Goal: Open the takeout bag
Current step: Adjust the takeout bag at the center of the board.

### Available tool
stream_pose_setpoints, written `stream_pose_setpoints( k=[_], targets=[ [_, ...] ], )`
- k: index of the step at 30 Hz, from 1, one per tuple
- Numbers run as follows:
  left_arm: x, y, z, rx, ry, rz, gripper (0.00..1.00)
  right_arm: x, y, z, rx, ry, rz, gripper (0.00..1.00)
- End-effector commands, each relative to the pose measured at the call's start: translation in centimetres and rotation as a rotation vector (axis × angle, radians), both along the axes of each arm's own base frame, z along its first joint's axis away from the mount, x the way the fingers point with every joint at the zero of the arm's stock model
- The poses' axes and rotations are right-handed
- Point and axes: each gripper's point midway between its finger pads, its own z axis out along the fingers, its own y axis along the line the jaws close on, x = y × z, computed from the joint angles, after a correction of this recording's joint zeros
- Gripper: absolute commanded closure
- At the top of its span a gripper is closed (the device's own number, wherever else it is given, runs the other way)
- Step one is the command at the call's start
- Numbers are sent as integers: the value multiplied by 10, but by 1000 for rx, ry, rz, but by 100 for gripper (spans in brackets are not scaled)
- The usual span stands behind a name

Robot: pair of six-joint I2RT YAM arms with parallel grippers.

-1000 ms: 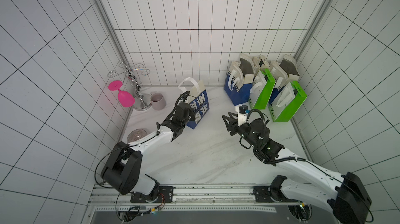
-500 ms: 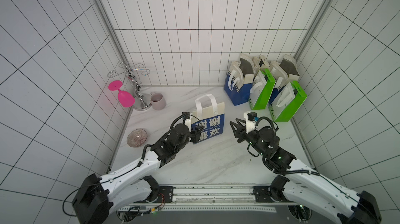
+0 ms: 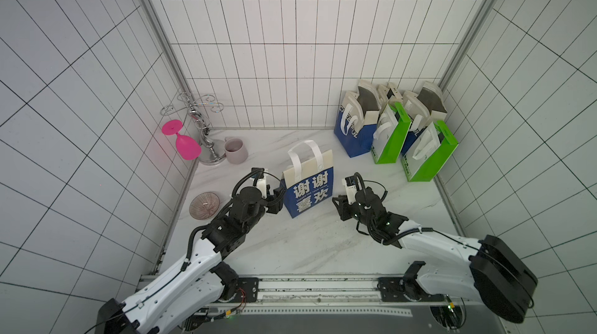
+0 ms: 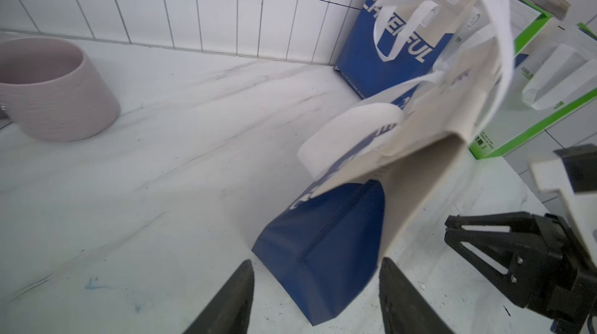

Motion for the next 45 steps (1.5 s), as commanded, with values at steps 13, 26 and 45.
stream_pose_setpoints(
  k=[13, 26, 45],
  targets=[
    [50, 51, -33, -25, 74, 188, 37, 135, 86, 16, 90, 44, 74, 78],
    [30, 13, -84, -178, 132, -29, 38, 158, 61, 77, 142, -45, 120, 60],
    [1, -121, -105, -241, 182, -423, 42, 30, -60, 152, 188, -202, -108, 59]
  ],
)
